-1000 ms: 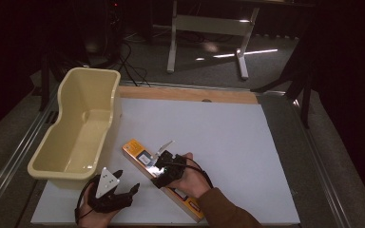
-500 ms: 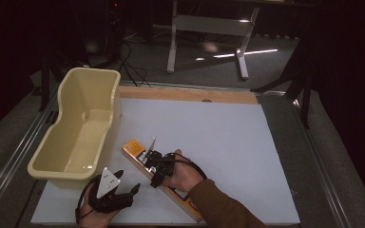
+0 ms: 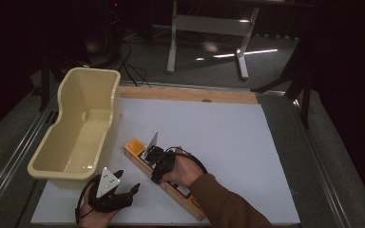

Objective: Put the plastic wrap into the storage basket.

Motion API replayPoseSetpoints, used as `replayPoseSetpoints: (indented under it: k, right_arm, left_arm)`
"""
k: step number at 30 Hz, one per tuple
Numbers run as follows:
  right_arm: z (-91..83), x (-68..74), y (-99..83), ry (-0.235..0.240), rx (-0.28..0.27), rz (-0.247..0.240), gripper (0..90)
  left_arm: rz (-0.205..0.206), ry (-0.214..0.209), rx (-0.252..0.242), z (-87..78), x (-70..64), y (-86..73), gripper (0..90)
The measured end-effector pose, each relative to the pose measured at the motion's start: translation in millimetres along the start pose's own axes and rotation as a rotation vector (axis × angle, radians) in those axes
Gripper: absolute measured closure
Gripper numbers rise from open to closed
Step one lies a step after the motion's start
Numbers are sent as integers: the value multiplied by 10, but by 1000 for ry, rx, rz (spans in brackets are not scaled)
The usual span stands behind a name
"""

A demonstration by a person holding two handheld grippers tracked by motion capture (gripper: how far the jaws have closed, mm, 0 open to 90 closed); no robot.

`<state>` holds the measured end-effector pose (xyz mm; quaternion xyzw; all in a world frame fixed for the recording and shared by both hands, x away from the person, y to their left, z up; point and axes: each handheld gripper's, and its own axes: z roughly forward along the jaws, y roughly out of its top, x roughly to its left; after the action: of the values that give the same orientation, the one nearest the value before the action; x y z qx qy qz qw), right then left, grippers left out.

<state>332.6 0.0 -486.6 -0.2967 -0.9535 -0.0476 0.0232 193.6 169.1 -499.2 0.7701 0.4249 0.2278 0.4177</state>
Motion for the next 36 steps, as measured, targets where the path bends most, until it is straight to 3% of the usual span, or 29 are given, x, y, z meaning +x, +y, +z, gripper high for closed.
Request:
replayPoseSetpoints:
  k: [1,2,5,15,27,36]
  right_arm:
    - [0,0,0,0,0,0,392]
    - [-77,-99,-5,54,-29,51,393]
    - [-173,-193,-10,103,-76,97,392]
    - [-397,-509,28,238,-219,188,392]
    - [-570,-655,103,405,-306,218,392]
    - [-667,-742,132,486,-360,265,393]
  left_arm:
    - [0,0,0,0,0,0,276]
    - [-1,1,0,2,-2,0,275]
    - [2,-2,2,6,-6,0,276]
    - [4,-1,5,24,-17,-1,275]
    - [1,-3,3,39,-28,-6,275]
    - [8,-6,5,49,-41,-1,275]
